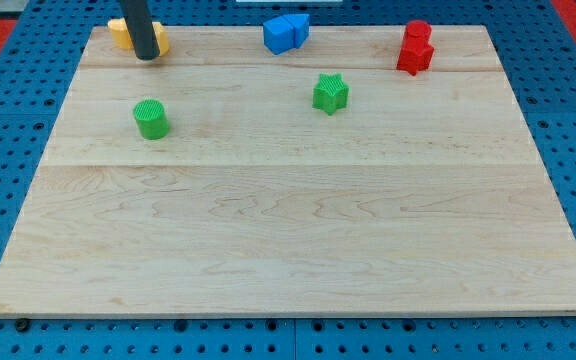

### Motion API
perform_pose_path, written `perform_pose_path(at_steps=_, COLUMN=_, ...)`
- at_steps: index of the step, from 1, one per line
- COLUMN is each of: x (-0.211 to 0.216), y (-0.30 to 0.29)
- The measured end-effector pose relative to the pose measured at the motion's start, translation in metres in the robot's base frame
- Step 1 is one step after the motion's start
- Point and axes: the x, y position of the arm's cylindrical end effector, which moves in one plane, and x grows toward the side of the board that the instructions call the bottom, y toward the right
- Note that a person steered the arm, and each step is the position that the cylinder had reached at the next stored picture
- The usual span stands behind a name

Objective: Push the green circle towards bottom right

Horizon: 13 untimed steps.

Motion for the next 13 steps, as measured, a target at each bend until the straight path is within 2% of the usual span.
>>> perform_pose_path(at_steps=3, x=-0.006, y=0.002)
perform_pose_path(at_steps=6, x=0.098, y=0.018)
perform_pose_path(at_steps=7, x=0.125, y=0.049)
perform_pose_path(at_steps=10, x=0.166, y=0.032)
perform_pose_path(at_steps=12, x=0.188, y=-0.006)
perform_pose_path(at_steps=13, x=0.208, y=0.03)
